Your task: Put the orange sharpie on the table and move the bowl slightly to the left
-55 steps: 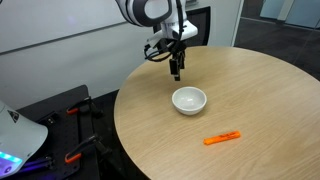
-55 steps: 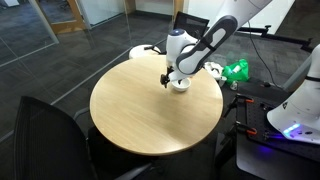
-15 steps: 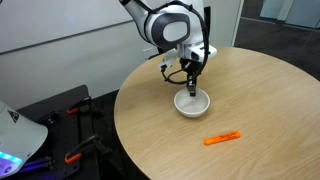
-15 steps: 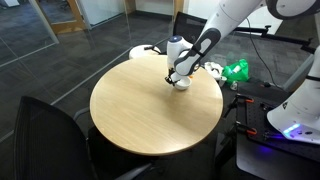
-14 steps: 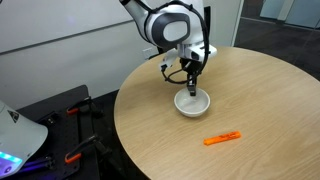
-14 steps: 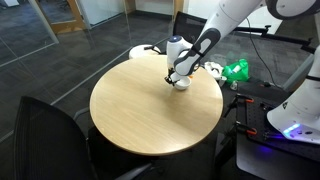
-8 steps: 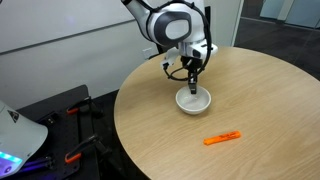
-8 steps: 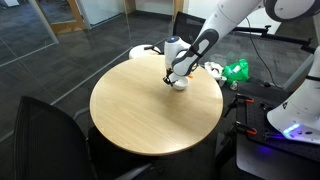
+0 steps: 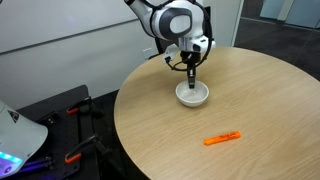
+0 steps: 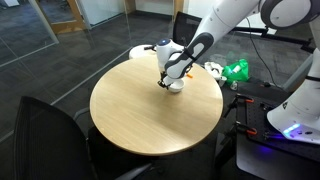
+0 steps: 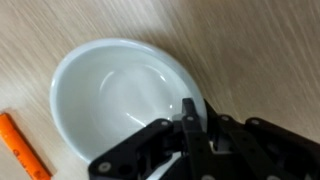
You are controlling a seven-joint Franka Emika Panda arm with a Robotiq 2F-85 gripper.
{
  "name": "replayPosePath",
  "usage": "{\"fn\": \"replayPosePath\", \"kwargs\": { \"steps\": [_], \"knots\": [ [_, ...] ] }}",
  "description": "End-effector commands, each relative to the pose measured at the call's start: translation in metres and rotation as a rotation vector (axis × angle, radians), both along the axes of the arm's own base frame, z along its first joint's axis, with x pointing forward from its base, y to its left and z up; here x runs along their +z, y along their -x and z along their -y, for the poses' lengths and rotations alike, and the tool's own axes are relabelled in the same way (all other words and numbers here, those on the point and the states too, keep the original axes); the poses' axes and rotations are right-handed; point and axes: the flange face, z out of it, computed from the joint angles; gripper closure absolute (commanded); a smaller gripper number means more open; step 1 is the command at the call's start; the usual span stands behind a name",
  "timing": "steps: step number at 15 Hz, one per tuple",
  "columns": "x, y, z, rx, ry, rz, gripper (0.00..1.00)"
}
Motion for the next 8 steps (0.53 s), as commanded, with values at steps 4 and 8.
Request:
{"fn": "replayPosePath", "kwargs": {
  "steps": [4,8],
  "knots": [
    [-0.005,-0.024,-0.046,0.116,0.034,-0.048,0.97],
    [-0.007,-0.03,-0.075,0.198,0.067,-0.06,0.97]
  ]
}}
